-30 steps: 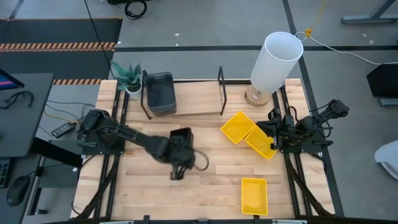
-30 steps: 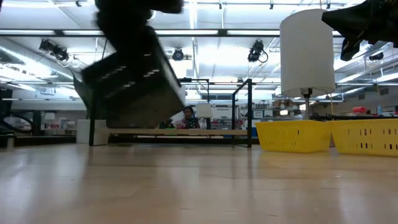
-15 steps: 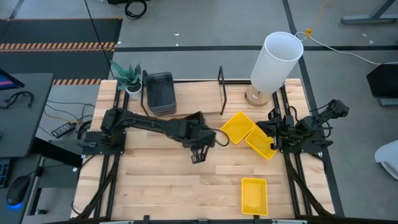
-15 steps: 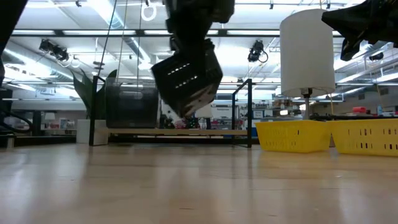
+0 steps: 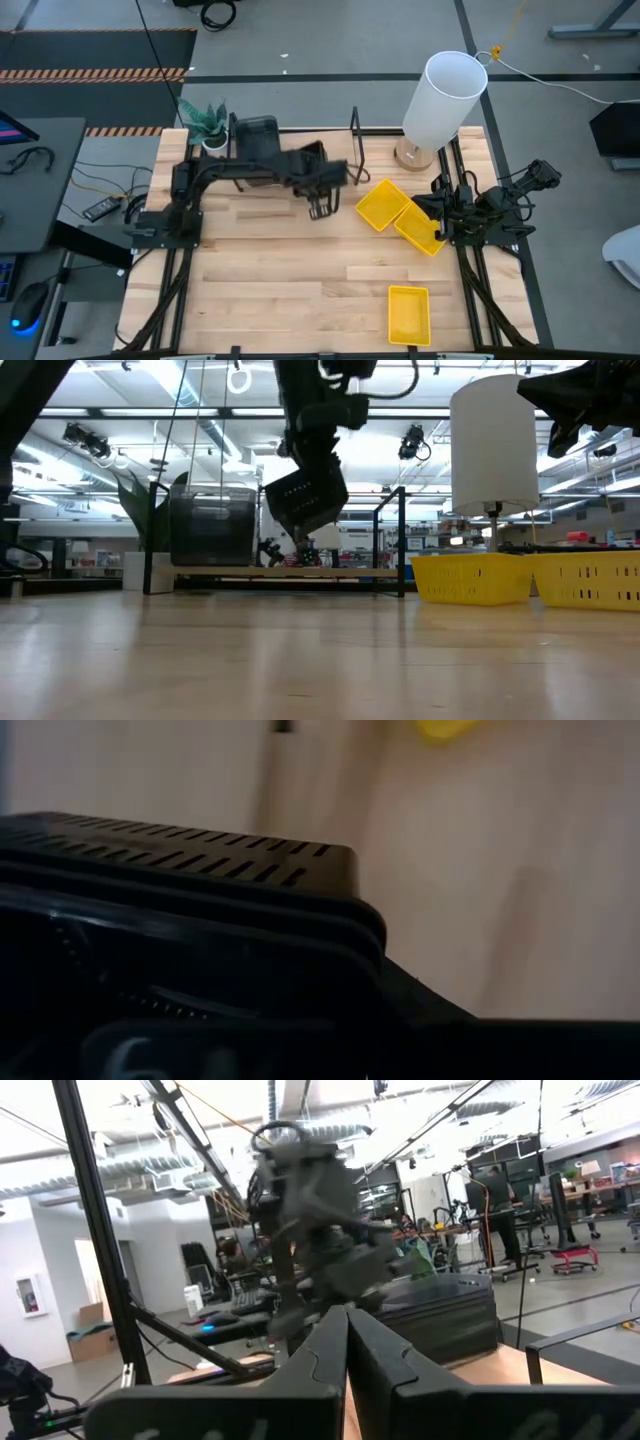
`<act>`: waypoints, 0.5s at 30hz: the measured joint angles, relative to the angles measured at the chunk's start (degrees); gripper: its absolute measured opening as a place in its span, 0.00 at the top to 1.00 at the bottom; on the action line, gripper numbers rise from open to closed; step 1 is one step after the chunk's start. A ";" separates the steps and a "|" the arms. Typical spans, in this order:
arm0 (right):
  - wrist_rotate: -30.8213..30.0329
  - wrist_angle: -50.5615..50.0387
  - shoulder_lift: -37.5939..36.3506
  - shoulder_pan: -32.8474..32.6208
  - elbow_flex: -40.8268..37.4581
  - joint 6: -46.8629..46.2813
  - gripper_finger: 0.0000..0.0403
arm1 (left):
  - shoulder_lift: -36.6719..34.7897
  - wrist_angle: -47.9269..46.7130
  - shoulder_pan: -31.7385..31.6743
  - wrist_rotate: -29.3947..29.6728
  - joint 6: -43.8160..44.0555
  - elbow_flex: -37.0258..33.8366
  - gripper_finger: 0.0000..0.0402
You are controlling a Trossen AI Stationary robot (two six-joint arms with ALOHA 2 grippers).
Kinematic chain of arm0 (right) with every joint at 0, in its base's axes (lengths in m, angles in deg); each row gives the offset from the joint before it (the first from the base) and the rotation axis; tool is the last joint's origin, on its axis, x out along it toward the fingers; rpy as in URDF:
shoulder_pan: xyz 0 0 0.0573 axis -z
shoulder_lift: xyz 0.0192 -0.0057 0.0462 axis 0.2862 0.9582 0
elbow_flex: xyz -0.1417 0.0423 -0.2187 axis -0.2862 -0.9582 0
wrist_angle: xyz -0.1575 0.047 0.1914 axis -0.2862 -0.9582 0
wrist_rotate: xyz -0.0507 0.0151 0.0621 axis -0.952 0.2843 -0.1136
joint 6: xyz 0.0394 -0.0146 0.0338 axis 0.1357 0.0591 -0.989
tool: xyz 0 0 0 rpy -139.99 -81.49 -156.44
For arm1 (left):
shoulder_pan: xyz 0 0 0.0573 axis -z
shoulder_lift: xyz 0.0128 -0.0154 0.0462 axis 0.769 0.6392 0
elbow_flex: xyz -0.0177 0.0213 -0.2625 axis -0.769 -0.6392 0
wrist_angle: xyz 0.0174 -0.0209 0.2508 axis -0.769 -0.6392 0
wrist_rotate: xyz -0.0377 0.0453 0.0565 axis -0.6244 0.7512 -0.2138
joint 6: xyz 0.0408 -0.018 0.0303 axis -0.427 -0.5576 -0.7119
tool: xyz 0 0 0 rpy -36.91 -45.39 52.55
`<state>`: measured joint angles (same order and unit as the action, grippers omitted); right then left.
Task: Stack baskets on shelf by color
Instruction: Put the black stacked baskets on the shelf
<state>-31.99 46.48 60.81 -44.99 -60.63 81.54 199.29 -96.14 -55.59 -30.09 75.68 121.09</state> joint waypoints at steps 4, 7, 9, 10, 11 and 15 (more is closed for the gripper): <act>0.02 0.02 -0.01 -0.01 -0.01 0.01 0.96 | 0.17 0.01 -3.73 1.73 -4.32 0.00 0.96; 0.00 0.02 -0.01 -0.02 0.00 0.00 0.96 | 1.24 -0.19 -6.30 3.10 -6.60 0.07 0.96; 0.00 0.02 0.00 -0.01 0.00 0.00 0.96 | 2.66 -0.42 -7.71 3.39 -7.40 0.07 0.96; 0.02 0.02 0.00 -0.02 0.00 0.00 0.96 | 3.35 -0.46 -8.31 3.38 -8.02 0.06 0.96; 0.02 0.02 0.00 -0.02 -0.02 0.00 0.96 | 4.06 -0.70 -8.91 3.39 -8.62 0.04 0.96; 0.00 0.02 0.00 0.00 0.00 0.01 0.96 | 6.66 -1.41 -10.68 3.64 -9.64 0.04 0.96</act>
<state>-31.99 46.50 60.81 -44.99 -60.63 81.55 205.95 -97.56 -66.27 -26.45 66.04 121.13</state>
